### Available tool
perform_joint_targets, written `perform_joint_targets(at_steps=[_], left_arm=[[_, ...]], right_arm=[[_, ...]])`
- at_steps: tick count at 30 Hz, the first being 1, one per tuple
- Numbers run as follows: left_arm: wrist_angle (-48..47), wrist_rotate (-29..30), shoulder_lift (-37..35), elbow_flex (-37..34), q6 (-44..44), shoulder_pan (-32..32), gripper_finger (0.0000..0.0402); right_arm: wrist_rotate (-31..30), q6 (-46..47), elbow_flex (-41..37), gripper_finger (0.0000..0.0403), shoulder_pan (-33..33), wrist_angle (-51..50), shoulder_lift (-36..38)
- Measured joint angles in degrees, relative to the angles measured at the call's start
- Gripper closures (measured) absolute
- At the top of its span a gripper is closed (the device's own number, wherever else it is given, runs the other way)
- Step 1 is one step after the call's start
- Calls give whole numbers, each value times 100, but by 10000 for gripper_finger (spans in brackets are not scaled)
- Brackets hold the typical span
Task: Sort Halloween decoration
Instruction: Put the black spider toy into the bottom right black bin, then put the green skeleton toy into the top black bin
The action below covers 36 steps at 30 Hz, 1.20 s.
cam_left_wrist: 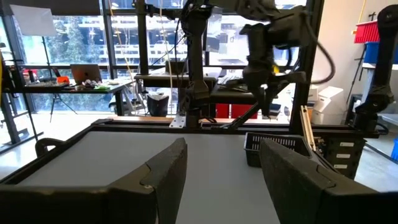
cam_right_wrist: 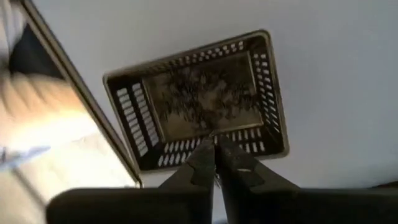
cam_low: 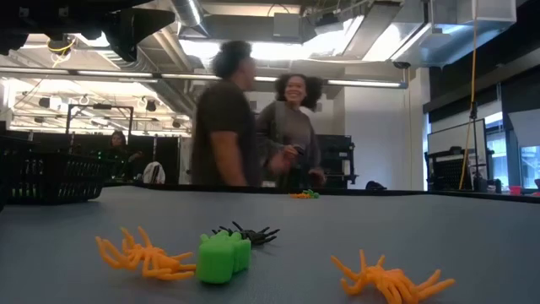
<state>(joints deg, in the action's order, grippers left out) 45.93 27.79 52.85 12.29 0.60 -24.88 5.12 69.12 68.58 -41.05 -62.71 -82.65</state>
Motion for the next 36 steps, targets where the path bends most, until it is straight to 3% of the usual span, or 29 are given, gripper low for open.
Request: perform_joint_targets(at_steps=[7,15,20,24,28,36], left_arm=[[4,0,0,0,2,0,208],[2,7,1,0,7,0,208],[2,18,-1,0,9,0,208],[2,17,0,0,9,0,208],[0,19,1,0,9,0,208],[-41,-10,1,0,4,0,208]], right_arm=[[-1185,870,0,316,-777,253,-11],[-2235,282,0,247,-357,232,-24],[-3284,-883,2,240,652,283,-24],[-3507,-2063,2,240,1863,633,-24],[-3333,-3535,2,240,3157,1471,-108],[-2186,-5651,4,240,5211,2788,-766]])
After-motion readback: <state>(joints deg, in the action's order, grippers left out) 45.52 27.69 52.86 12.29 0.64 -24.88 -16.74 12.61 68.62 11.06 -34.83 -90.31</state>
